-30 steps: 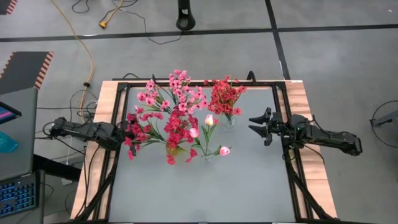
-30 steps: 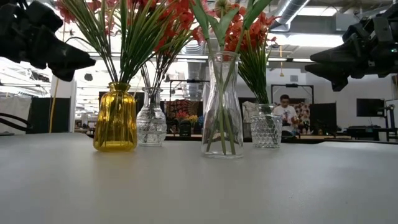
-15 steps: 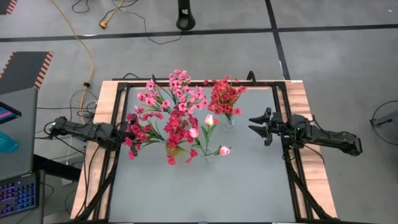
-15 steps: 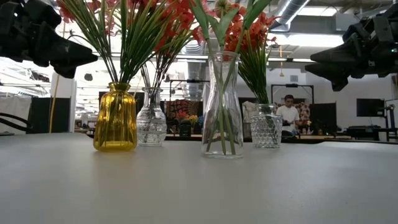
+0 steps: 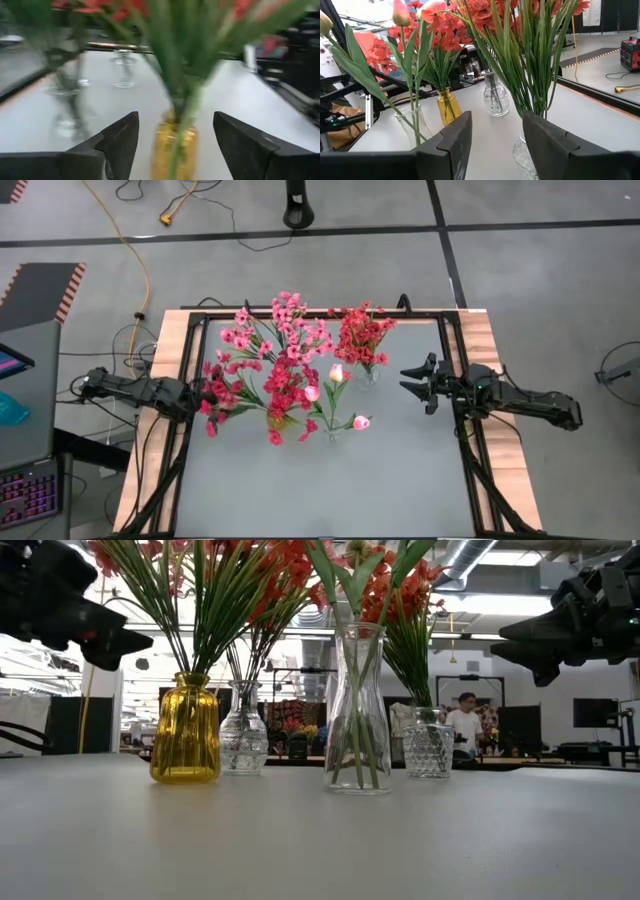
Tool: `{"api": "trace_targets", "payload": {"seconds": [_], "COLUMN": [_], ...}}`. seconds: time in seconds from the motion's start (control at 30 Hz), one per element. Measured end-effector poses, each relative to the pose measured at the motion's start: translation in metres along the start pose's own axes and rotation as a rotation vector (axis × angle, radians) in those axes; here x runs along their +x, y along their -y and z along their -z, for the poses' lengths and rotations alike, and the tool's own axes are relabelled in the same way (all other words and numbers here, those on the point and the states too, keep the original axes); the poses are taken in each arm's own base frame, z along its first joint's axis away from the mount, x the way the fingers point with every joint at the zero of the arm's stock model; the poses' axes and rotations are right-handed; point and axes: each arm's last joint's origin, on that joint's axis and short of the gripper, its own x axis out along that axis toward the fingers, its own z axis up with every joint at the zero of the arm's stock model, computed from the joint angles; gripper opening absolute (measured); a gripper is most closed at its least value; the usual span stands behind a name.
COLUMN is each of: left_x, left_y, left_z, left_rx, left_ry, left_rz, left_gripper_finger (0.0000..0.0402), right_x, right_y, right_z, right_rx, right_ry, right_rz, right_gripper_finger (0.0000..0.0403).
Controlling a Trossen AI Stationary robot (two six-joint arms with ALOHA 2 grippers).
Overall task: Sort flowers into vase by color
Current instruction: Return to Home Position
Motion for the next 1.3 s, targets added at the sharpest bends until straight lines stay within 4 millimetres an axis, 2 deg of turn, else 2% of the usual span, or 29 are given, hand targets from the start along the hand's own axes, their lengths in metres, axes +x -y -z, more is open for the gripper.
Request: {"api": "trace_targets", "payload": {"seconds": [0.27, 0.47, 0.6, 0.8, 1.1, 1.3], "left_x": [-0.001, -0.002, -0.003, -0.002, 0.004, 0.009], "left_y": [0.009, 0.011, 0.012, 0.012, 0.013, 0.013], "left_z": [0.002, 0.002, 0.002, 0.003, 0.017, 0.023], "left_rx": [-0.023, -0.203, -0.265, -0.425, -0.732, -0.787], "left_ry": [-0.044, -0.096, -0.117, -0.166, -0.472, -0.563], "left_rz": [0.318, 0.381, 0.408, 0.396, 0.265, 0.216], "left_gripper_finger": [0.025, 0.0249, 0.0249, 0.0248, 0.0248, 0.0248], "right_x": [0.0, 0.0, 0.0, 0.0, 0.0, 0.0], "right_y": [0.0, 0.0, 0.0, 0.0, 0.0, 0.0], "right_z": [0.0, 0.0, 0.0, 0.0, 0.0, 0.0], "right_rx": [0.0, 0.0, 0.0, 0.0, 0.0, 0.0], "right_ry": [0.0, 0.0, 0.0, 0.0, 0.0, 0.0], "right_rz": [0.0, 0.0, 0.0, 0.0, 0.001, 0.0], "right_gripper_finger": [0.0202, 0.0202, 0.0202, 0.0202, 0.0202, 0.0202]}}
